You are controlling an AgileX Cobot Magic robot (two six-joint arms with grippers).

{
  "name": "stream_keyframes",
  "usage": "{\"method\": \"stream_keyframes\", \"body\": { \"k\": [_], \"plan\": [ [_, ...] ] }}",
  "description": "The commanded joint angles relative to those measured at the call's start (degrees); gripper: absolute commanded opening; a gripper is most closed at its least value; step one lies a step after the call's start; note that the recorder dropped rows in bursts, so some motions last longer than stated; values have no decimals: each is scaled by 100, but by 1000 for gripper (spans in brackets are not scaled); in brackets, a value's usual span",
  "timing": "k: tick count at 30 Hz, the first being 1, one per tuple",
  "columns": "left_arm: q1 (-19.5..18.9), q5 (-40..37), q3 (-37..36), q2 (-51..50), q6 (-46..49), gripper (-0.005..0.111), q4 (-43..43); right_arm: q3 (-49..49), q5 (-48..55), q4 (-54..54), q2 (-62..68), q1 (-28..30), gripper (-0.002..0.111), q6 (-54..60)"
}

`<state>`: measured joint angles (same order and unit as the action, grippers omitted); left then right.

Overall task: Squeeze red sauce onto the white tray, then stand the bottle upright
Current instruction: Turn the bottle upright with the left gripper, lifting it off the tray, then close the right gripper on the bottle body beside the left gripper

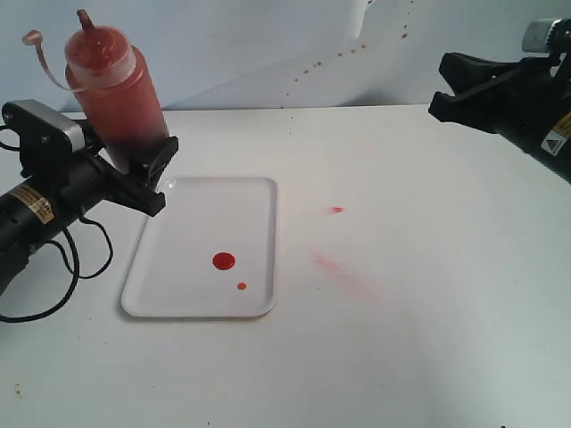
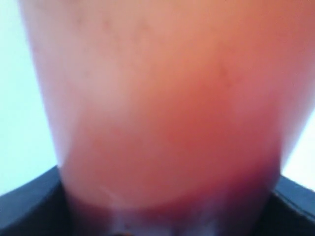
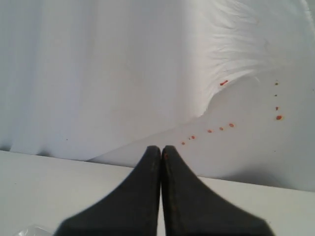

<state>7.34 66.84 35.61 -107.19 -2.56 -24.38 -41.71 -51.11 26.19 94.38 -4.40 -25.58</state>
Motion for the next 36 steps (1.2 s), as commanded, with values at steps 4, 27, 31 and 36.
{"method": "stream_keyframes", "body": {
  "k": [4,27,31,36],
  "plan": [
    [25,312,260,54,-1281,0,-464,-47,-516,542,4,33,0,-38],
    [25,-411,1084,54,-3413,0,-2780,-47,-824,772,4,33,74,-185],
    [25,-411,1136,54,-3808,0,-2910,-47,-799,772,4,-115,96,-194],
    [25,-386,1136,54,-3808,0,-3066,-212,-510,1172,4,-670,98,-144]
  ]
}}
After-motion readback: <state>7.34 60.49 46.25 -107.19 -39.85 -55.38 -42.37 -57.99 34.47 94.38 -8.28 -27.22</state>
